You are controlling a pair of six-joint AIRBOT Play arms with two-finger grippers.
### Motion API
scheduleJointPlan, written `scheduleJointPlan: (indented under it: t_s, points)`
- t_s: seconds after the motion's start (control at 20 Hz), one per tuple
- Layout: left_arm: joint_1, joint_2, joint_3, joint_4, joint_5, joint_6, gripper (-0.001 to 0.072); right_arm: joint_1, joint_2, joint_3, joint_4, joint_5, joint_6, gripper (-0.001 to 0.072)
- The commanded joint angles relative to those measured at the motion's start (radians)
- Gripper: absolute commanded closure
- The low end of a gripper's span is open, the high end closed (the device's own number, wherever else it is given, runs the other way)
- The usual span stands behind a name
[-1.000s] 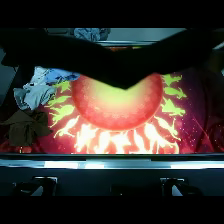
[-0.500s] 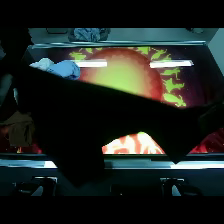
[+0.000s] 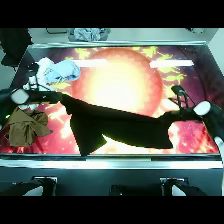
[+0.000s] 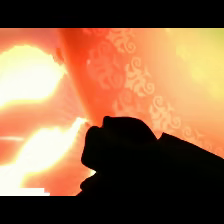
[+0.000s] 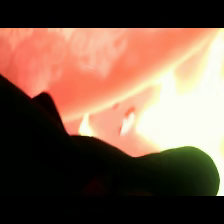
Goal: Fold the shirts.
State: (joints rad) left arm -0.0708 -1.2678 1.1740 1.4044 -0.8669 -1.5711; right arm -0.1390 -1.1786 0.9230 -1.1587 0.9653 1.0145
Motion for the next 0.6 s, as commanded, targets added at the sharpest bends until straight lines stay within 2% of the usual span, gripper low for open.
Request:
scheduleJointPlan:
  t_s: [0.0,0.15,0.2,0.25,0.3,0.35,0.45,0.55]
  points:
    - [0.001,-0.242,0.133,-0.039,0.023,-0.001,0.0677,0.000,-0.233,0.131,0.126,-0.241,-0.005,0.0669]
    - [0.001,-0.344,0.192,-0.178,-0.002,-0.001,0.0673,0.000,-0.324,0.183,0.254,-0.238,-0.005,0.0668]
    - [0.003,-0.349,0.193,-0.214,-0.006,-0.001,0.0619,0.000,-0.329,0.187,0.280,-0.235,-0.006,0.0626]
    - [0.011,-0.347,0.209,-0.222,-0.042,-0.001,0.0363,-0.004,-0.321,0.206,0.281,-0.214,-0.012,0.0455]
    - [0.030,-0.342,0.246,-0.217,-0.119,0.000,0.0095,-0.019,-0.304,0.243,0.278,-0.156,-0.060,0.0228]
    - [0.056,-0.337,0.291,-0.194,-0.221,0.008,0.0025,-0.047,-0.282,0.290,0.268,-0.072,-0.117,0.0080]
    - [0.125,-0.313,0.346,-0.123,-0.429,0.049,0.0027,-0.134,-0.234,0.387,0.151,0.114,-0.139,0.0052]
    - [0.192,-0.265,0.279,-0.118,-0.527,0.049,0.0029,-0.252,-0.208,0.412,0.012,0.270,-0.097,0.0053]
